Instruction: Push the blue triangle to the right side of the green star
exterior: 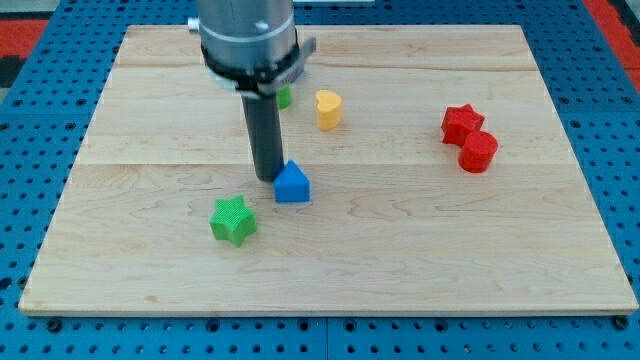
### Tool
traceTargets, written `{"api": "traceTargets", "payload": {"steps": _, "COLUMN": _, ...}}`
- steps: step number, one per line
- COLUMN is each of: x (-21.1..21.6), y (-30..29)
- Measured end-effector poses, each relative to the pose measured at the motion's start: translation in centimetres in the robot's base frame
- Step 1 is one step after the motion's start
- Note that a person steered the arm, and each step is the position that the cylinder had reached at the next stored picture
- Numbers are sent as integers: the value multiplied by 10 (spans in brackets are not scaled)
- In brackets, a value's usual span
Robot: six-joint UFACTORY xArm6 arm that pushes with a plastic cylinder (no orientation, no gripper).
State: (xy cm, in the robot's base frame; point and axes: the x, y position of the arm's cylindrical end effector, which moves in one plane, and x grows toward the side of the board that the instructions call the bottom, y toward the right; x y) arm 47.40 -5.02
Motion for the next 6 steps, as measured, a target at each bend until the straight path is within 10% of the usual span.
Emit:
{"api": "traceTargets", "payload": {"steps": 2, "x": -31, "y": 43}}
{"api": "traceTargets", "payload": {"steps": 4, "x": 61, "y": 60}}
{"api": "traceTargets", "payload": {"steps": 6, "x": 23, "y": 116}}
